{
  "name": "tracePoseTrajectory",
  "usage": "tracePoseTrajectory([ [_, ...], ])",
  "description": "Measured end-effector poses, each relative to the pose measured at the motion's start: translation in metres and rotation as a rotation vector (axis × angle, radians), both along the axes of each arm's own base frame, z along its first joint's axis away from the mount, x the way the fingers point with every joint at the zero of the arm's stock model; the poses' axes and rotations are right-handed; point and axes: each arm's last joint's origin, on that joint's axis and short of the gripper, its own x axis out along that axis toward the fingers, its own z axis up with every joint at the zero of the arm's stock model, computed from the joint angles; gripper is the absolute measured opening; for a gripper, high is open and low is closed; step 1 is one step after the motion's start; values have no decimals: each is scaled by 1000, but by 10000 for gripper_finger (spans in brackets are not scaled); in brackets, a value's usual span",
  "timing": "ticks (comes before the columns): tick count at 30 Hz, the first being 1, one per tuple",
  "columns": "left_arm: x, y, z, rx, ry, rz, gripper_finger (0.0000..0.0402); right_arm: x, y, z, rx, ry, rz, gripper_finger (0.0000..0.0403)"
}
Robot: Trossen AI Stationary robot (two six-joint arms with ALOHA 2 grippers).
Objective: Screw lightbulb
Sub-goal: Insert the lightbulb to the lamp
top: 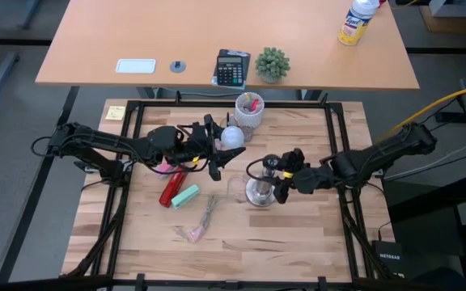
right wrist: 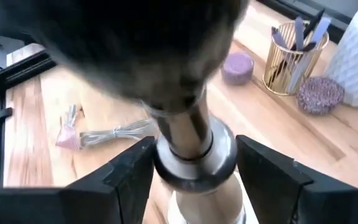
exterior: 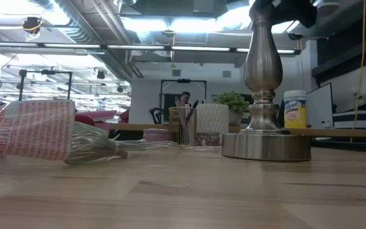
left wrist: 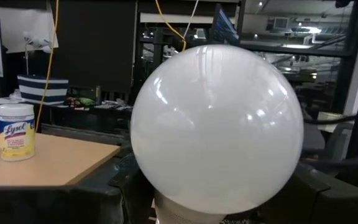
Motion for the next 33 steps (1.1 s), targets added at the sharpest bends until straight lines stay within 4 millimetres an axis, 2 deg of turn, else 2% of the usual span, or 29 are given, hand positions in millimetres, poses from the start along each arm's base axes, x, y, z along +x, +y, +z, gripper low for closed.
tracePoseTrajectory([
  [3, 0, 0, 0, 0, 4, 0, 226, 2, 0, -11, -2, -50, -30, 218],
  [10, 0, 0, -1, 3, 16, 1, 226, 3, -3, -25, -72, -109, -99, 163],
  [18, 0, 0, -1, 35, 21, 7, 226, 6, -3, -25, -83, -145, -150, 168],
  [25, -5, 1, 5, 101, 11, 35, 226, 28, 5, -35, -96, -208, -168, 164],
  [33, -26, 4, 25, 143, -37, 93, 226, 56, 16, -46, -153, -307, -154, 166],
])
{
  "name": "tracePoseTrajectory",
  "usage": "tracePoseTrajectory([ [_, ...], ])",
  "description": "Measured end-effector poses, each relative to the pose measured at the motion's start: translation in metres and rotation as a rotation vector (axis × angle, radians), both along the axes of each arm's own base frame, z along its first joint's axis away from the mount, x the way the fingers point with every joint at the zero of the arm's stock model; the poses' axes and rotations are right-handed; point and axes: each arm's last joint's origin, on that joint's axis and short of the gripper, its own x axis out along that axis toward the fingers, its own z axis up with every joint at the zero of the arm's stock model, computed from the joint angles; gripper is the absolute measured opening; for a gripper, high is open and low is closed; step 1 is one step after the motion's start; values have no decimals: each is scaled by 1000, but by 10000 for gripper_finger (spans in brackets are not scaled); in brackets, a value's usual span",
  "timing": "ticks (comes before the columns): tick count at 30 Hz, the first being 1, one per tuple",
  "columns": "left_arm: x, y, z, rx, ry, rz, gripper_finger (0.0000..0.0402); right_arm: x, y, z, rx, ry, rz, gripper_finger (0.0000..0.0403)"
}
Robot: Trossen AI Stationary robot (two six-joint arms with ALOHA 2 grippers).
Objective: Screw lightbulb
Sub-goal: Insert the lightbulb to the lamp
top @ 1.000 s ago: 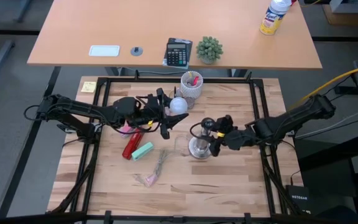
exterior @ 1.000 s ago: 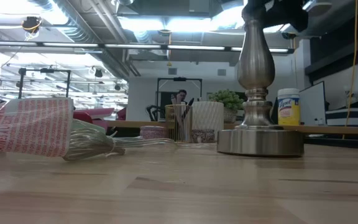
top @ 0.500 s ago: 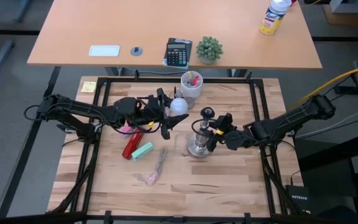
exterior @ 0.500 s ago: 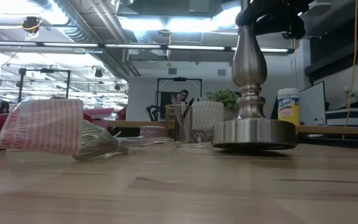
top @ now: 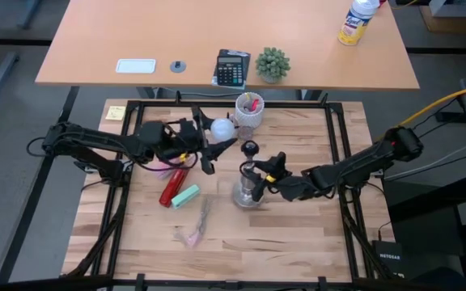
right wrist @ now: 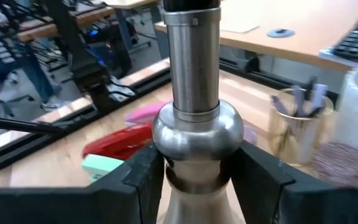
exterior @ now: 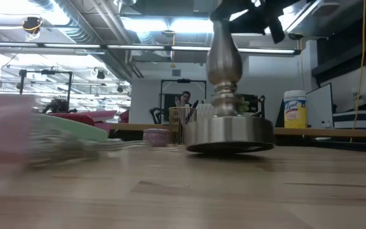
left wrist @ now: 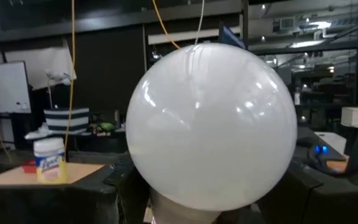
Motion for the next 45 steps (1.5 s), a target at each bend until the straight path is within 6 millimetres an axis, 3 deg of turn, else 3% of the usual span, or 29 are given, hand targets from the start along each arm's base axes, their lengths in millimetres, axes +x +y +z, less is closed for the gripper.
tracePoseTrajectory([
  [7, -11, 1, 9, -3, -28, 0, 226, 9, 4, -7, -3, -20, -1, 167],
  [38, -8, 0, 0, -50, 55, -18, 226, 13, 7, -2, -81, 46, 135, 168],
  [45, -8, 0, 0, -49, 56, -18, 226, 14, 8, -2, -69, 46, 147, 228],
])
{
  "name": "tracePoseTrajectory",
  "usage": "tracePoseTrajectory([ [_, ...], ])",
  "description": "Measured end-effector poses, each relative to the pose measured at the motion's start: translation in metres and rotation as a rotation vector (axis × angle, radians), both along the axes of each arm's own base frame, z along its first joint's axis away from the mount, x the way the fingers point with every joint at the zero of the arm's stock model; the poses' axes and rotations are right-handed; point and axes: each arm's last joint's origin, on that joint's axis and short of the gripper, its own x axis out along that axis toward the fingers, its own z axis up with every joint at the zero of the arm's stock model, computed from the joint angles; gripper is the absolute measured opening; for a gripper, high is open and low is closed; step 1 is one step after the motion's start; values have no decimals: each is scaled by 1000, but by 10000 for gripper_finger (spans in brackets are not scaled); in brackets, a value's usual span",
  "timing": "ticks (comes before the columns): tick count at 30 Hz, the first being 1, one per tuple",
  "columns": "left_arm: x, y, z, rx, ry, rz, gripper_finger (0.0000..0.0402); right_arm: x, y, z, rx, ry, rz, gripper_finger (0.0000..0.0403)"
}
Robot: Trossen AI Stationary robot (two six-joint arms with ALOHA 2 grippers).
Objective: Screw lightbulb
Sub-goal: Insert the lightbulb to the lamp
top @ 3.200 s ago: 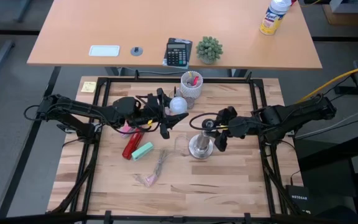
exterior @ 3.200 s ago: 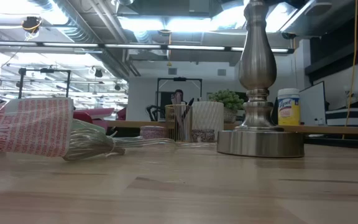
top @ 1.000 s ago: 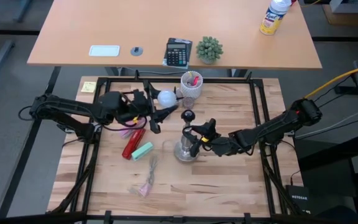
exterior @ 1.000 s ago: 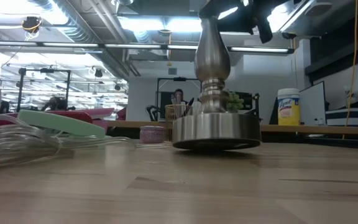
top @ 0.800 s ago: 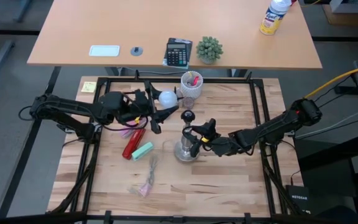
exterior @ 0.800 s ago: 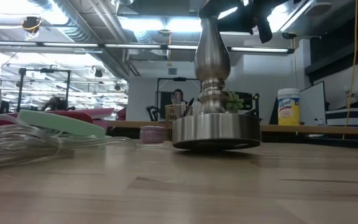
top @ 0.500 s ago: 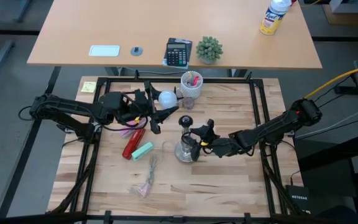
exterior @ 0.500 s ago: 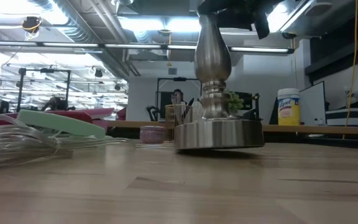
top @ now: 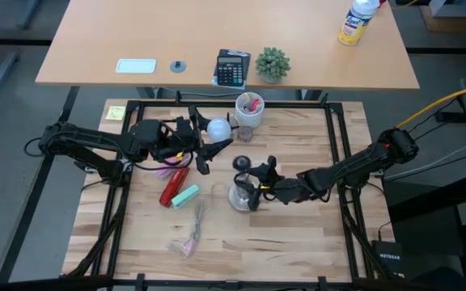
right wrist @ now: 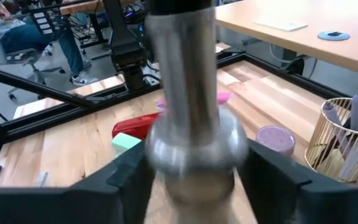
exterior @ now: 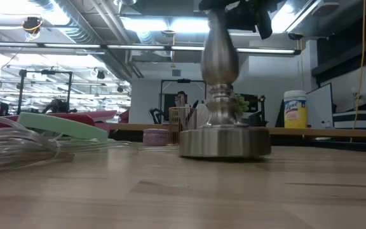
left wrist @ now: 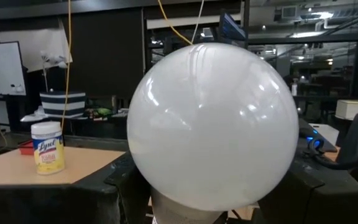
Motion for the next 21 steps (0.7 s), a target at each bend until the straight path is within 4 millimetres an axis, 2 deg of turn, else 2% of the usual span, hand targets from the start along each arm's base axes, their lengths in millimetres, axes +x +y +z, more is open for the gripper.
tracePoseTrajectory([
  [5, 0, 0, 0, 0, -1, 0, 226, 0, 0, 0, -5, -2, -3, 280],
  [9, 0, 0, 0, -8, -3, -2, 226, 0, 1, 0, 8, 3, 35, 301],
  [16, 0, 0, 0, -14, -5, -3, 226, -1, 1, 5, 14, -11, 45, 301],
  [21, 0, 0, 0, -17, -5, -4, 226, -10, -2, 20, 37, -44, 74, 289],
])
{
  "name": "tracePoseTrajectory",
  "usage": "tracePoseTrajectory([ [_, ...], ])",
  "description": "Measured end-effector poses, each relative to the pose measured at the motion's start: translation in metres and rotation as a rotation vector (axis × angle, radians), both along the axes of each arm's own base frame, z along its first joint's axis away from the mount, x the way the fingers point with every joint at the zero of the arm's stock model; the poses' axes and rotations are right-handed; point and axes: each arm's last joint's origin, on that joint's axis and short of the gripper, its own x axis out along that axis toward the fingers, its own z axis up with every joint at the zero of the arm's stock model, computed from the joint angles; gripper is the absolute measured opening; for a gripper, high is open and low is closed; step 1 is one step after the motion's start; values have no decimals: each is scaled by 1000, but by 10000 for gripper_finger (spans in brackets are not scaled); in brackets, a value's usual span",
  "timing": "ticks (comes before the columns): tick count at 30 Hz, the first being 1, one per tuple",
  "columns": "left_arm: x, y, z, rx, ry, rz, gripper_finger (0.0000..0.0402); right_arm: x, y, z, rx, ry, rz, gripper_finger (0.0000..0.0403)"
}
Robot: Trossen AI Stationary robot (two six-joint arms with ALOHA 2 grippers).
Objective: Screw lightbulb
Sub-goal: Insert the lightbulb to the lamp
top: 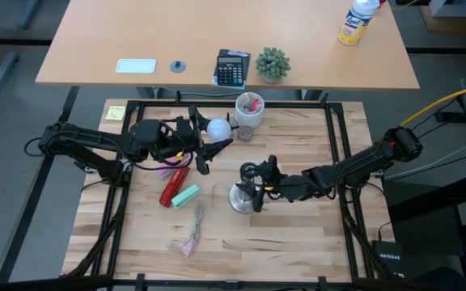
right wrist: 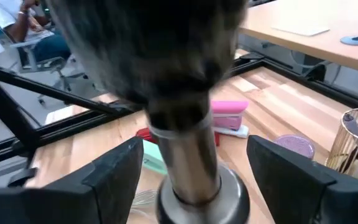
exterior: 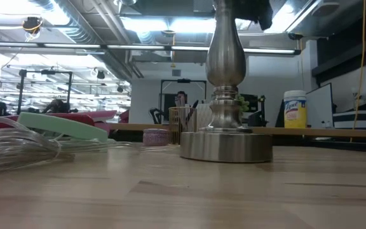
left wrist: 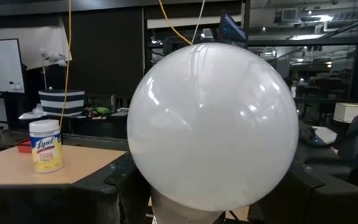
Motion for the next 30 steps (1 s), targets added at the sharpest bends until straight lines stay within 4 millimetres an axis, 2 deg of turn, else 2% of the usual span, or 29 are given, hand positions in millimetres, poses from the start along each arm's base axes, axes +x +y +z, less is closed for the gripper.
tracePoseTrajectory([
  [6, 0, 0, 0, 0, 0, 0, 226, -13, -4, 17, 22, -18, 48, 274],
  [20, 0, 0, 1, -1, -9, 0, 226, -38, -8, 32, 66, 54, 261, 270],
  [30, 0, 1, 4, -45, -57, -8, 226, -57, -15, 47, 72, 38, 269, 270],
])
